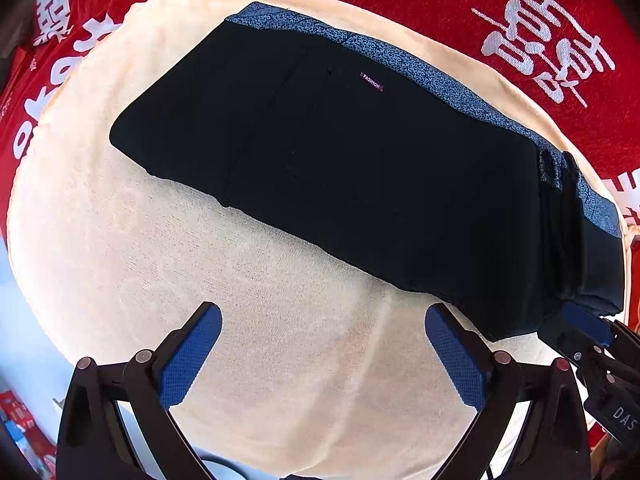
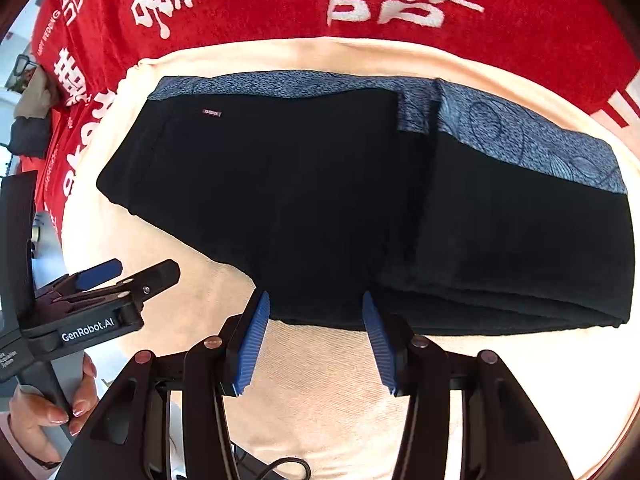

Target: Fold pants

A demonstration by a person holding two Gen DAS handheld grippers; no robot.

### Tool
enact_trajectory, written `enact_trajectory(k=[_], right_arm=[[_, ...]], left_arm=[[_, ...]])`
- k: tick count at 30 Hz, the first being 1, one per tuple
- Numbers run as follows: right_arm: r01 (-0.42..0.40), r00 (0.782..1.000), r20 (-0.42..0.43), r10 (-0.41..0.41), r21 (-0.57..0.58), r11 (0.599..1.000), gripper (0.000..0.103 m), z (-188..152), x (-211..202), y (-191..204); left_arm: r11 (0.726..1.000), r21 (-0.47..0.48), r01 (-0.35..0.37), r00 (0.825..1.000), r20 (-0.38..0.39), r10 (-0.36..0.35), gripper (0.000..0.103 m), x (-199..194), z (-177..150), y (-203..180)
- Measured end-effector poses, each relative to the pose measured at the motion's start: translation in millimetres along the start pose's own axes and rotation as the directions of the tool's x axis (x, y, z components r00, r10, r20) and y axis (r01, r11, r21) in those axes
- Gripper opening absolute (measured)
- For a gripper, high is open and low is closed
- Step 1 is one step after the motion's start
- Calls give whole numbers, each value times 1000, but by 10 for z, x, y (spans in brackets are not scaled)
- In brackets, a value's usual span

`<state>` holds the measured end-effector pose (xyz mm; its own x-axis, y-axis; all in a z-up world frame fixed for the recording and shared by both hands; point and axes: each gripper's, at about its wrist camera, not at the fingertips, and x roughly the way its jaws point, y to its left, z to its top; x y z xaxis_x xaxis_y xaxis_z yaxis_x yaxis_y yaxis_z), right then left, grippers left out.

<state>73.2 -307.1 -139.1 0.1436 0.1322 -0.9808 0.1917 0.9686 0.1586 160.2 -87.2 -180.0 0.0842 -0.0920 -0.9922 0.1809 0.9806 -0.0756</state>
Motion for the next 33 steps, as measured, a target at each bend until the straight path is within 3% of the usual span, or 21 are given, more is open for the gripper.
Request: enact_trajectory(k=[8,12,16,25,29,33], right_arm=[[1,999,-41,0,10,1000,53,32,210,-7],[16,999,-34,-16,-6,1000,57,11,234,37],[18,999,-34,-18,-1,1000,59,28,249,46],[5,999,-35,-4,29,1000,60,50,271,1],[9,999,-32,-8,24,1000,61,59,278,7],[18,999,-30,-17,23,1000,62,61,288,27]], left_arm=[[1000,4,6,1000,3,-6,102,-16,98,29],[999,3,54,999,-2,-54,102,-29,127,113],[993,-46,105,994,9,-105,102,-44,186,298],[981,-140,133,991,23,-131,102,22,270,699],[962,-178,205,978,83,-193,102,32,400,909],[911,-251,327,944,133,-302,102,92,495,1125]])
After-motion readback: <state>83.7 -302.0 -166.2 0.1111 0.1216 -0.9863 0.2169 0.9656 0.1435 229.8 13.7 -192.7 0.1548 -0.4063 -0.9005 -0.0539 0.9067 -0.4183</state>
